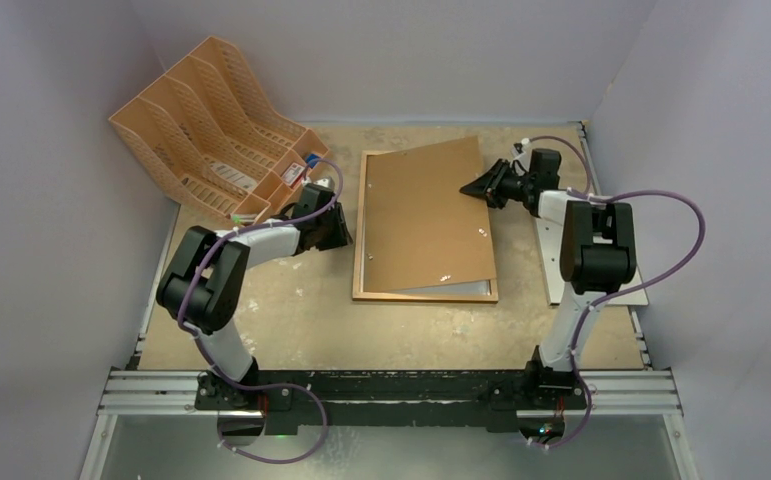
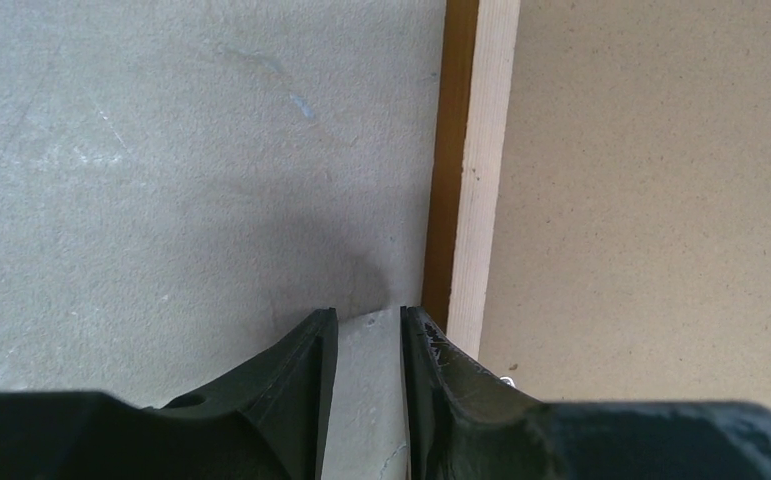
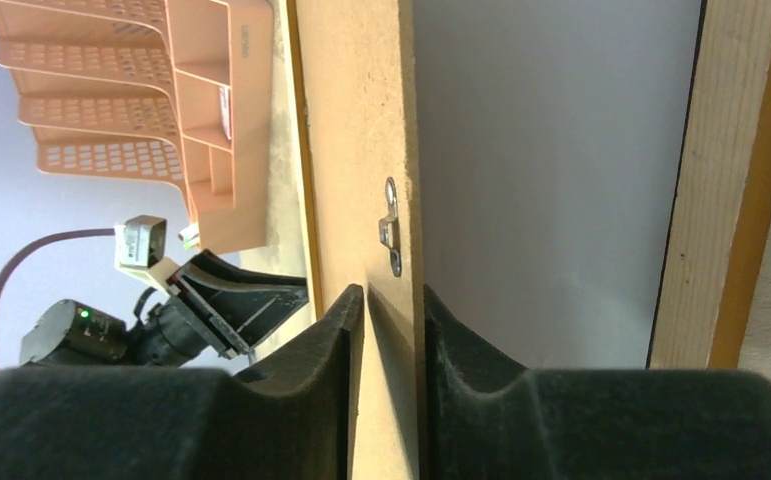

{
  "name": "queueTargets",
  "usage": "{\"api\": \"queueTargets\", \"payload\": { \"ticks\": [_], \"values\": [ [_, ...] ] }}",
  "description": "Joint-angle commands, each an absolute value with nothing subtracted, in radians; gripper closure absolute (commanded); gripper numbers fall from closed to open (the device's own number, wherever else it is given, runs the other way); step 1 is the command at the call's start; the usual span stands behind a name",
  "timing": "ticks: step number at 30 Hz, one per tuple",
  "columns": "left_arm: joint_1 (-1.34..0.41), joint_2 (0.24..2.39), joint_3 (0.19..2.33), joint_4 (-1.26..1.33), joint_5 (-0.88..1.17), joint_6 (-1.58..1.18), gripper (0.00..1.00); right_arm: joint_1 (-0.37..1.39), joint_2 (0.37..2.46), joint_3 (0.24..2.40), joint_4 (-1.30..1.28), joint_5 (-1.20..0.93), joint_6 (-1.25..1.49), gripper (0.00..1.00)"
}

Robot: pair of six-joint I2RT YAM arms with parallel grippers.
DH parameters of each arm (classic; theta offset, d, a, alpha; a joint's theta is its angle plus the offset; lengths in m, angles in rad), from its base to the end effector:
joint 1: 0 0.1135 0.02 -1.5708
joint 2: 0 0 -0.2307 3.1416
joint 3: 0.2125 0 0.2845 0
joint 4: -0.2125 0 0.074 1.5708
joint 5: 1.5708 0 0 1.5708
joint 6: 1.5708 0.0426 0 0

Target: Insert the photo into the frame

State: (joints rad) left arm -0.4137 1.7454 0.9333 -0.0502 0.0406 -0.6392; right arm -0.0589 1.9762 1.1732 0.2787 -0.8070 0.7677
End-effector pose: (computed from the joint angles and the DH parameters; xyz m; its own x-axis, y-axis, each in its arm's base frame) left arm 0.3388 -0.1506 0.0916 -0.8121 -0.2944 -0.5038 -0.0730 0.9078 -0.4129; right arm 0.4379 0.0050 0.1153 -0.7647 0.5263 -0.3718 -0.0727 0.5028 0.8613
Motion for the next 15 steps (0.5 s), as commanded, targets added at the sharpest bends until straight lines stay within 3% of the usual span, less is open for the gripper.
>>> {"api": "queueTargets", "payload": {
  "ticks": [1,15],
  "values": [
    [-0.414,1.720,0.955,-0.123,-0.049,-0.636,0.67,-0.032,1.956,1.222,0.210,-0.775,0.703,0.70],
    [-0.414,1.670,0.971,-0.179,-0.055,-0.632,0.65,0.020,1.896,1.231,0.062,-0.595,0.634,0.26]
  ]
}}
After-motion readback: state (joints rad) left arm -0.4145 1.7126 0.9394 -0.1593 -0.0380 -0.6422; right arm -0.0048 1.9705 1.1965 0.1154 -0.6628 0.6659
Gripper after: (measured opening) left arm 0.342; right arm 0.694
